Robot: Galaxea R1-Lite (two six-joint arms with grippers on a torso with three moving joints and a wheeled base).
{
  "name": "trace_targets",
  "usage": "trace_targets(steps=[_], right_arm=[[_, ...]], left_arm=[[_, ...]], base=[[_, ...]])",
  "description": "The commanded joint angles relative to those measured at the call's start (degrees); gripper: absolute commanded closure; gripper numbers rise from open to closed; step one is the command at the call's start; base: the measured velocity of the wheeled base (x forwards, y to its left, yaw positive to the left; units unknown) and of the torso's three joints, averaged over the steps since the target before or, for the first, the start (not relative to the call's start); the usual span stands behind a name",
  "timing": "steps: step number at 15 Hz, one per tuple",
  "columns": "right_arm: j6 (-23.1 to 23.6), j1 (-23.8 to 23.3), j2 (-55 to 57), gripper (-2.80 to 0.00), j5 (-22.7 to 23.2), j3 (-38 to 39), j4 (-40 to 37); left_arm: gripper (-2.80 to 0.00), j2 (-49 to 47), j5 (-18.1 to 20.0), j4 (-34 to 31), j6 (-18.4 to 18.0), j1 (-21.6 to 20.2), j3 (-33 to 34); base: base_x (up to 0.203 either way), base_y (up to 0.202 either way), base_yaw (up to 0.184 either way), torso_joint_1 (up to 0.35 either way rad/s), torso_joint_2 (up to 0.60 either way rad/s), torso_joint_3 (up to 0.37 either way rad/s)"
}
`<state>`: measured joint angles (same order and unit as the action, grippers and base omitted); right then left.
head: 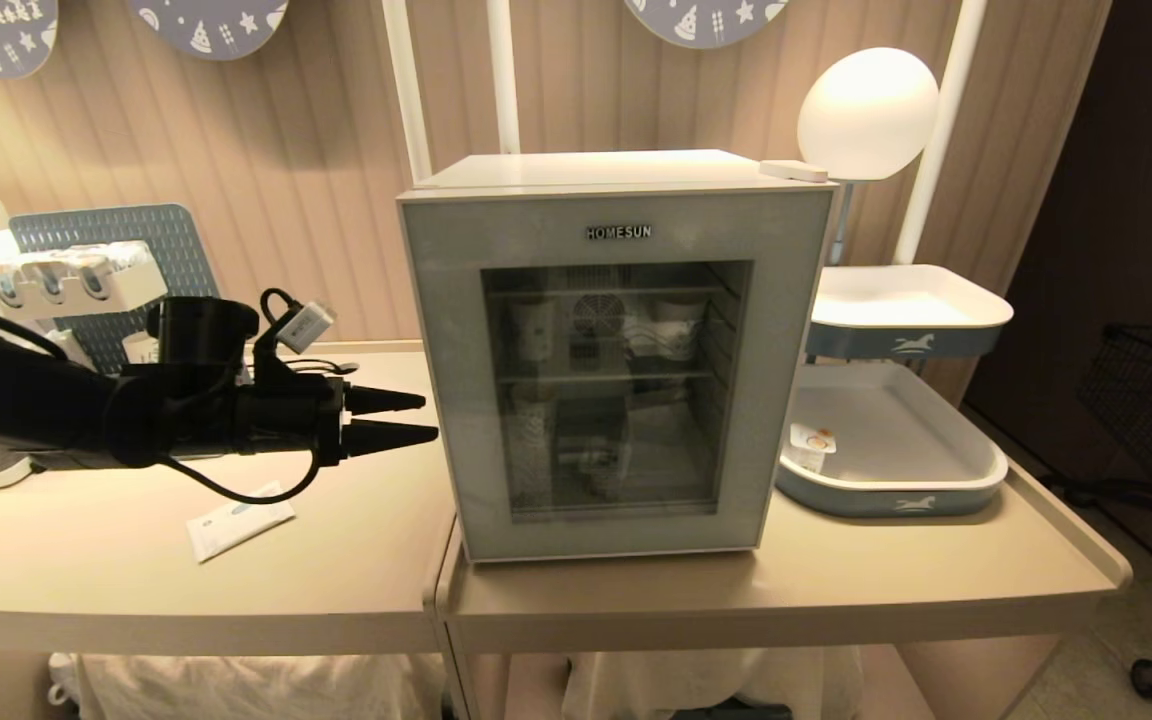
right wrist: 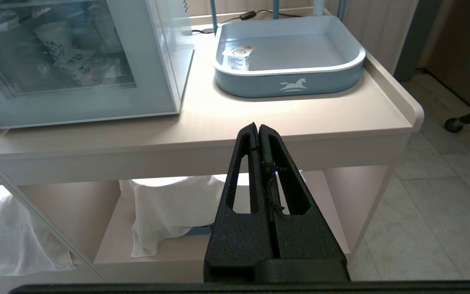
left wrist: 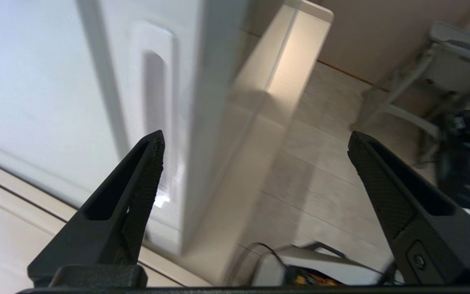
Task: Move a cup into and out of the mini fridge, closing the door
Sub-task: Open the freezer door
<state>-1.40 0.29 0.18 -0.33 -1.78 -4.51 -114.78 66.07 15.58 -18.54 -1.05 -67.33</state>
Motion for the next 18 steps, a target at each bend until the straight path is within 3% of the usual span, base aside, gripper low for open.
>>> trace_targets(steps=[1, 3, 9, 12, 15, 18], right_arm=[[0.0, 0.06, 0.08, 0.0, -0.02, 0.02, -0.04], [0.0, 0.05, 0.08, 0.0, -0.01, 0.02, -0.06], [0.0, 0.06, 0.08, 0.0, -0.02, 0.02, -0.06], [0.0, 0.02, 0.08, 0.0, -0.02, -0.06, -0.02], [0.0, 0.05, 0.08, 0.0, 0.0, 0.02, -0.04], [0.0, 0.06, 0.08, 0.0, -0.02, 0.02, 0.01]], left_arm=[[-2.8, -2.64, 0.2, 5.54, 0.58, 0.29, 0.12], [-2.8, -3.56, 0.11, 8.59, 3.19, 1.5, 0.32], [-2.8, -3.87, 0.04, 8.49, 4.06, 3.34, 1.24], [-2.8, -1.0, 2.65, 8.56, 7.61, 3.67, 3.52], [-2.8, 3.6, 5.84, 8.58, 7.75, 3.79, 7.6], [-2.8, 8.17, 6.56, 8.87, 7.12, 4.17, 12.94]], base=[[0.0, 0.0, 0.0, 0.0, 0.0, 0.0], [0.0, 0.0, 0.0, 0.0, 0.0, 0.0], [0.0, 0.0, 0.0, 0.0, 0.0, 0.0], [0.0, 0.0, 0.0, 0.0, 0.0, 0.0], [0.0, 0.0, 0.0, 0.0, 0.0, 0.0], [0.0, 0.0, 0.0, 0.0, 0.0, 0.0]])
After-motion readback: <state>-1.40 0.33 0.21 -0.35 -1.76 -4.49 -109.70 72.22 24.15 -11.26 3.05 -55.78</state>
